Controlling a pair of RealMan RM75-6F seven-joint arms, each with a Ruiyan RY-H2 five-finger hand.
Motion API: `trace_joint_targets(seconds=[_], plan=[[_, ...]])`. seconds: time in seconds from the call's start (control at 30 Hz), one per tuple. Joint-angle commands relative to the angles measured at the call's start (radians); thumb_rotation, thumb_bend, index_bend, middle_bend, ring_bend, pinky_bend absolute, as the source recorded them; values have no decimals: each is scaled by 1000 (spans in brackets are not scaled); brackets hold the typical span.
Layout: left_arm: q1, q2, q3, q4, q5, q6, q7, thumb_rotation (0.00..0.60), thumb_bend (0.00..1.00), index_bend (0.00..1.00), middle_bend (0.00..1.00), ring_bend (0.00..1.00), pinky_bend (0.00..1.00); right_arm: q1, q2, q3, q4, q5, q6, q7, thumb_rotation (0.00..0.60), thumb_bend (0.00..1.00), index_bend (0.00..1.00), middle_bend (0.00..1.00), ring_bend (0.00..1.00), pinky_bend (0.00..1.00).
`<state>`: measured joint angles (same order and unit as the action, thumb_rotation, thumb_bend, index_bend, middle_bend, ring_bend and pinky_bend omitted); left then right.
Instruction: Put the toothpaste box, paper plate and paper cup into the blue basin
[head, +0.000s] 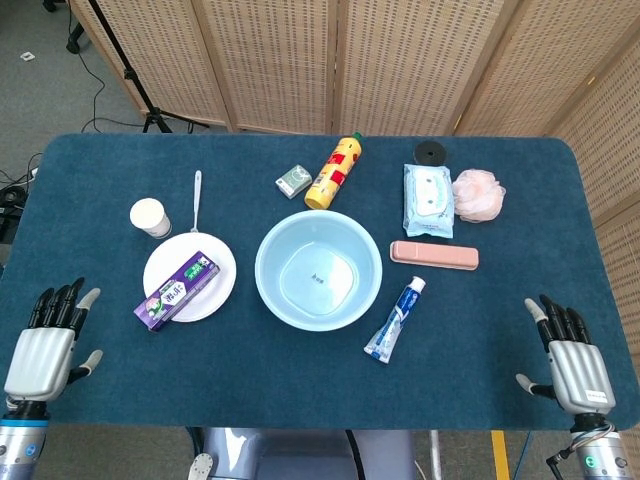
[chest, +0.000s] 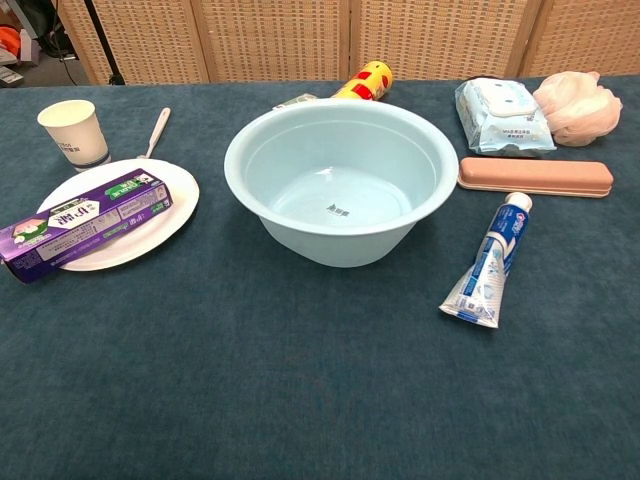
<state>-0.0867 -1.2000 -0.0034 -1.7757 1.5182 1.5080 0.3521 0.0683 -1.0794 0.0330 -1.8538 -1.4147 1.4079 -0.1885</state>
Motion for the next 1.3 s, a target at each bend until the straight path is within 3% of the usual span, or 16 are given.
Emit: trace_joint_targets(seconds=[0.03, 0.4, 0.67, 0.8, 1.0, 1.3], plan=[[-1, -1, 3, -1, 1, -5, 4, 600, 209, 123, 0, 51, 57, -1, 2, 0, 0, -1, 2, 2, 600, 131, 0, 0, 0, 0], [-26, -5, -10, 13, -58, -78, 10, 600, 207, 123, 0, 51, 57, -5, 6, 1, -5, -2, 10, 5, 600, 131, 0, 0, 0, 0], [-149, 84, -80, -69, -351, -365, 12, 600, 204, 123, 0, 51, 57, -6, 6, -1, -9, -11, 13, 5, 600, 131, 0, 0, 0, 0], [-221, 73, -122, -72, -517, -424, 92, 600, 203, 123, 0, 51, 57, -7, 10, -3, -13, -21, 18, 15, 600, 131, 0, 0, 0, 0], [-283, 3, -160, -87, -656, -383, 177, 600, 204, 123, 0, 52, 57, -9, 16, -3, -12, -28, 20, 34, 600, 131, 0, 0, 0, 0], [-348, -55, -178, -128, -769, -347, 239, 600, 206, 123, 0, 51, 57, -7, 18, -5, -10, -36, 17, 46, 600, 131, 0, 0, 0, 0]])
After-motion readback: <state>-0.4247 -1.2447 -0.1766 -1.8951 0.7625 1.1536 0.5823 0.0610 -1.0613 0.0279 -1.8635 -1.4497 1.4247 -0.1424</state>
